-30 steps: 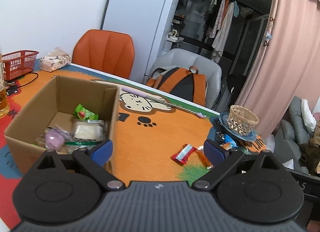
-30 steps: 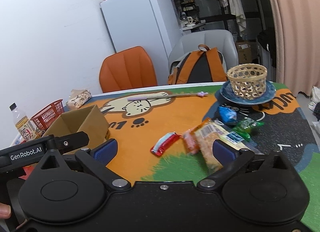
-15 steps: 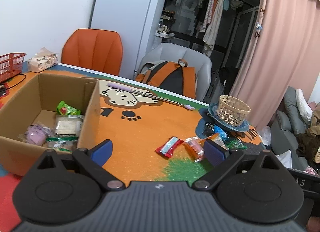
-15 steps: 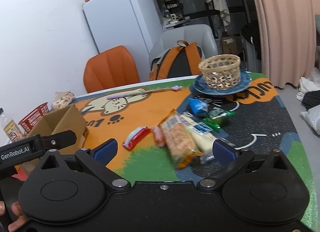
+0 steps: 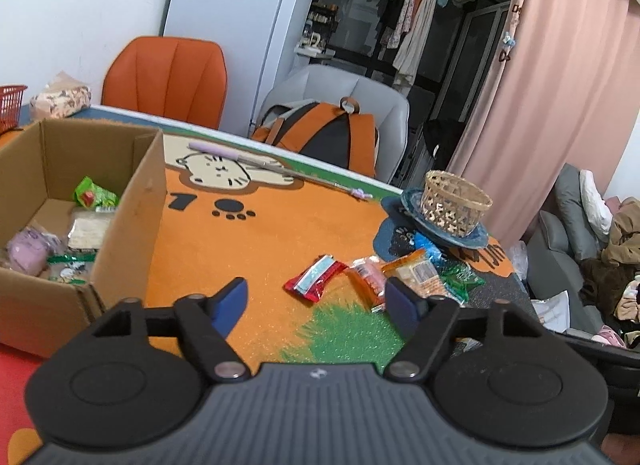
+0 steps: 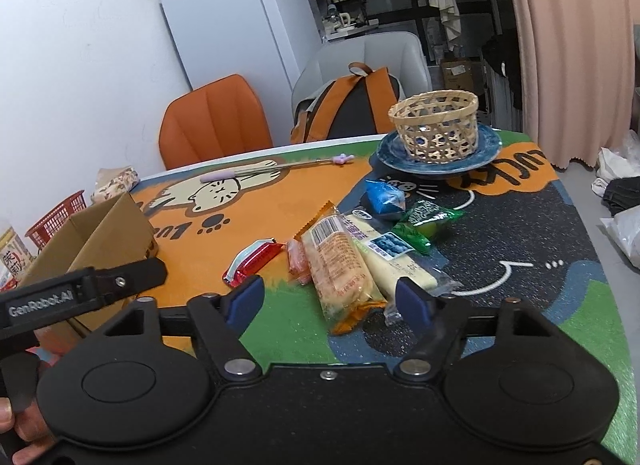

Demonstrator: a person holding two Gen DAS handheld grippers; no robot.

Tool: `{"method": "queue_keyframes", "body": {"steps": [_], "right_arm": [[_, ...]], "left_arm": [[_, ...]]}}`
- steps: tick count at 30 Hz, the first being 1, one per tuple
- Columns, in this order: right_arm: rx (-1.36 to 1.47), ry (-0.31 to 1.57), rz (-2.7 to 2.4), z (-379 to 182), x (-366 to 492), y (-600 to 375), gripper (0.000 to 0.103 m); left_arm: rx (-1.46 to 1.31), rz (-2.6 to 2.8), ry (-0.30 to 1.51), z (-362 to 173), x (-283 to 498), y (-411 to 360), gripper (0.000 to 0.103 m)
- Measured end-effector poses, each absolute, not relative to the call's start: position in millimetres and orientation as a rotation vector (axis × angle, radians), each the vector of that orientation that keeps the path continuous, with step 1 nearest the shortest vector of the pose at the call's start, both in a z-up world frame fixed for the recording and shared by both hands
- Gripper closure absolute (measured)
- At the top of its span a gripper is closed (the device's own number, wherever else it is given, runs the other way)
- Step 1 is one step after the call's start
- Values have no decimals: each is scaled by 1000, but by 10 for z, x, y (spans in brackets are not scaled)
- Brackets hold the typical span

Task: Organize snacks
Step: 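Move both grippers back from the box toward the snack pile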

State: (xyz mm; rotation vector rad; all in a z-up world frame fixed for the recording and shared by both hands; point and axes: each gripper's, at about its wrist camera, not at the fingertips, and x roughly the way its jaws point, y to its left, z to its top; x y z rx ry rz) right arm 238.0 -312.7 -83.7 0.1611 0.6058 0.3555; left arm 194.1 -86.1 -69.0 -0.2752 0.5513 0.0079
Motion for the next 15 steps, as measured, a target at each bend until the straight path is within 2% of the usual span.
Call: {"method": "queue_keyframes", "body": {"steps": [15], "right_arm": [[75,636,360,-968,2727,-2843,35]], "left_arm": [[-284,27,578,-811,2124,-770,40]]}}
